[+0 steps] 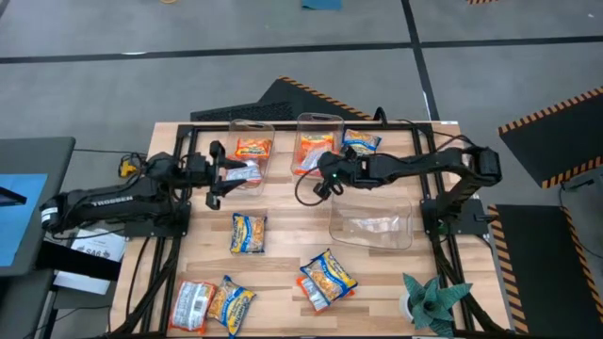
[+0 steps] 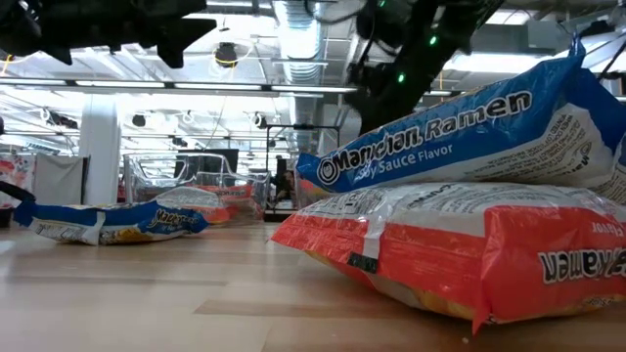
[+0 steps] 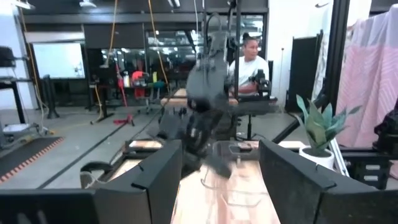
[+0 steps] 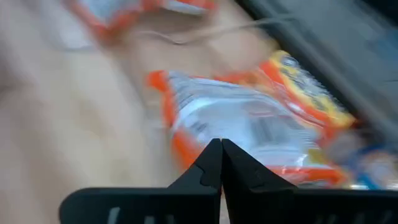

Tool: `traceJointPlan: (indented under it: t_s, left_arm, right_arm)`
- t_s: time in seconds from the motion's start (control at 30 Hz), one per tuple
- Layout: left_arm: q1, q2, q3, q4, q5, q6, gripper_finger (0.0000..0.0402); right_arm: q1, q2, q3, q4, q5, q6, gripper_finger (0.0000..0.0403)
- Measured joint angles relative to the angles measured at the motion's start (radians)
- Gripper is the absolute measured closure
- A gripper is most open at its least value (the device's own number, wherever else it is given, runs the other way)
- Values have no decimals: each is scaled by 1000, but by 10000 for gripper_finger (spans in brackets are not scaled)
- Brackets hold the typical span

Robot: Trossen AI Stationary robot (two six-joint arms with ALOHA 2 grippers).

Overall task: Sort Maruchan noodles
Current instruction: Put the orange bag into the top right transparent bin, then put the blue bag into the right transparent bin

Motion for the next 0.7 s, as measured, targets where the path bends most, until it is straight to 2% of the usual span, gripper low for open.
traceJointPlan:
  t_s: [0.13,0.3,0.47,0.7]
  left_arm:
    - [0,-6,1,-6,-1,0,198]
    - [0,-6,1,-15,-1,13,198]
    - [0,-6,1,-45,-1,17,199]
    - [0,-6,1,-55,-2,19,199]
  right_arm:
    - [-10,9,27,36,96,-6,386]
    - [46,-34,30,91,210,-68,382]
    - [113,-80,30,27,239,-85,353]
    - [177,-110,29,-51,259,-97,348]
